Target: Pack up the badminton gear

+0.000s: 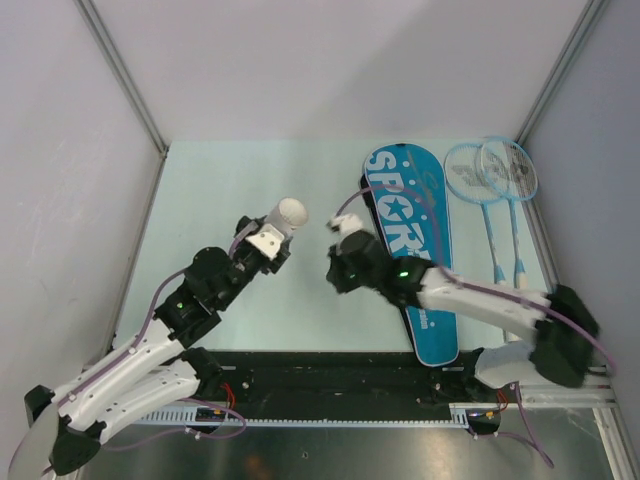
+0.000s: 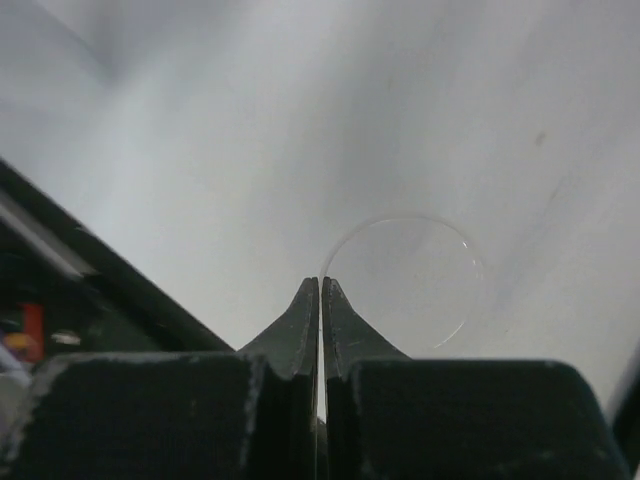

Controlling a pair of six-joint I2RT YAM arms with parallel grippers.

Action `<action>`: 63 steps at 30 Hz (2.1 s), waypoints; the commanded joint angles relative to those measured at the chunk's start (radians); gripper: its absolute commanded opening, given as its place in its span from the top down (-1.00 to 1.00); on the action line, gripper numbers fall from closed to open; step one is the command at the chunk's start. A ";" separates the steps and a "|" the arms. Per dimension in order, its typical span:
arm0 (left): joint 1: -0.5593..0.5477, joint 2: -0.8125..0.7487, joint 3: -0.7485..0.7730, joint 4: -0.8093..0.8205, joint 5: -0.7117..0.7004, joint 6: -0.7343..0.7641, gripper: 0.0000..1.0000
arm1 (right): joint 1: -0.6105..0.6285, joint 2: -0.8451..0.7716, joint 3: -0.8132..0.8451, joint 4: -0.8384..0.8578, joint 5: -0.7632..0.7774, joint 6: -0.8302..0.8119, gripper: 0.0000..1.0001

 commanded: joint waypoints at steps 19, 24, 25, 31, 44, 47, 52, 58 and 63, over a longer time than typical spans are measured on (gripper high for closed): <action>0.000 0.045 0.029 0.015 0.623 -0.019 0.99 | -0.192 -0.599 -0.054 0.269 -0.592 0.011 1.00; 0.002 0.050 0.029 0.013 0.650 -0.017 0.99 | -0.173 -0.552 -0.049 0.327 -0.596 0.031 1.00; 0.000 0.053 0.029 0.013 0.649 -0.015 0.99 | -0.168 -0.540 -0.046 0.333 -0.602 0.032 1.00; -0.001 0.061 0.030 0.007 0.650 -0.012 0.99 | -0.151 -0.521 -0.043 0.350 -0.608 0.043 1.00; -0.012 0.047 0.021 0.005 0.659 0.012 0.99 | -0.162 -0.464 -0.040 0.380 -0.667 0.089 1.00; -0.015 0.042 0.020 0.005 0.658 0.014 1.00 | -0.163 -0.461 -0.040 0.386 -0.665 0.090 1.00; -0.017 0.038 0.020 0.005 0.661 0.015 1.00 | -0.166 -0.452 -0.040 0.378 -0.656 0.092 1.00; -0.018 0.028 0.021 0.007 0.682 0.008 1.00 | -0.143 -0.443 -0.041 0.373 -0.593 0.078 1.00; -0.018 0.012 0.021 0.021 0.701 -0.012 1.00 | -0.102 -0.431 -0.072 0.448 -0.547 0.075 1.00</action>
